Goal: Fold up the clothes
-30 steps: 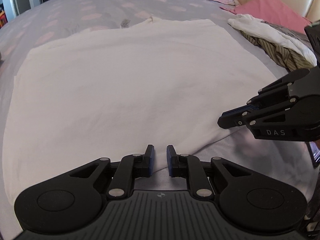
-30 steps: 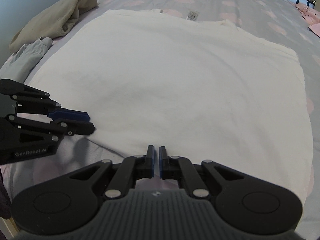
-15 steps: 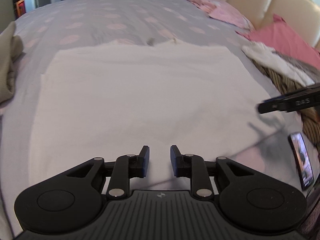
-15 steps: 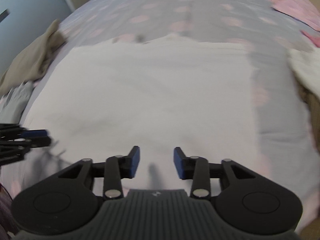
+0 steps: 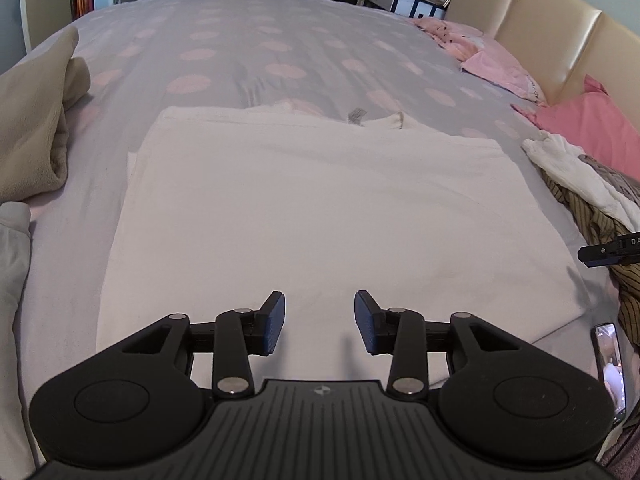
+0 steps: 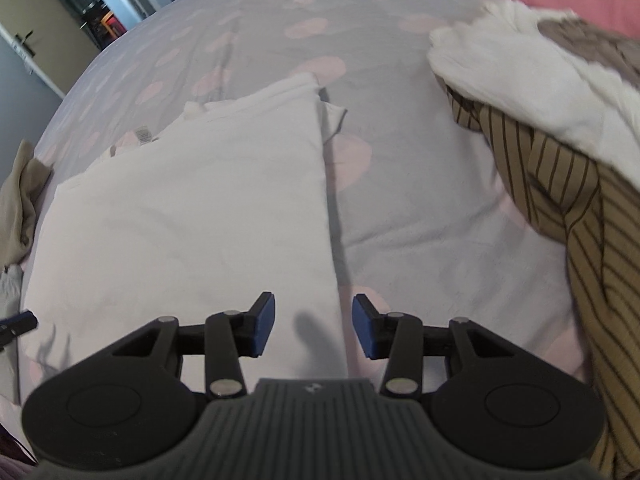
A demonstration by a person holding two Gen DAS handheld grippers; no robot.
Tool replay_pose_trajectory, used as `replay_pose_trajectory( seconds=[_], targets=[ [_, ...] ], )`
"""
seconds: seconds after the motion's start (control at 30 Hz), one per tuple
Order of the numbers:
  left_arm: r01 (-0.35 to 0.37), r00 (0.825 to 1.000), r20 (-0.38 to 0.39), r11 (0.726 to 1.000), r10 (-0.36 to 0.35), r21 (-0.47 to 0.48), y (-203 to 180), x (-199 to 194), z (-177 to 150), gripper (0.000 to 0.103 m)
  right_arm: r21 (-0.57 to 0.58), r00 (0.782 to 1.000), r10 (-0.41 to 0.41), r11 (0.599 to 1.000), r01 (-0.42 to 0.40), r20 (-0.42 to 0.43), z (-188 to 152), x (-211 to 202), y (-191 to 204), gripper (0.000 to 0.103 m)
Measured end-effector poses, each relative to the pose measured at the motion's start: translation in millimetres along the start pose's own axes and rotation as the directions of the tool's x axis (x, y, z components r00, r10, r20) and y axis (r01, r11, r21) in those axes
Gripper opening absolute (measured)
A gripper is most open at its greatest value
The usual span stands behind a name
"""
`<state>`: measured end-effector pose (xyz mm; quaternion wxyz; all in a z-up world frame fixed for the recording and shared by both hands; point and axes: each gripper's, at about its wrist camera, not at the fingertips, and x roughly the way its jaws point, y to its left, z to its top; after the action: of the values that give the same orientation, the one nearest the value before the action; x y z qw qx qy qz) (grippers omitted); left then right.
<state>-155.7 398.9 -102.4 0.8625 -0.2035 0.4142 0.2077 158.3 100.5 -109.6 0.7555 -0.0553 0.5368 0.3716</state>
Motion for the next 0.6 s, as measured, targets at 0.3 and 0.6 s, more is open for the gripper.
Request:
replay_pose_trajectory(
  seconds=[0.3,0.6],
  targets=[
    [0.006,1.000,-0.011,1.000,-0.007,-0.017,4.3,8.5,1.5,0.036,0.054,1.000,0.017,0.998,-0.016,-0.009,12.3,22.0,-5.2,0.046],
    [0.014,0.999,-0.037,0.999,-0.015,-0.031,8.2,24.6,1.7,0.037,0.099,0.998,0.044,0.994,-0.038,-0.051,20.4,54.1,-8.8,0.048]
  ],
)
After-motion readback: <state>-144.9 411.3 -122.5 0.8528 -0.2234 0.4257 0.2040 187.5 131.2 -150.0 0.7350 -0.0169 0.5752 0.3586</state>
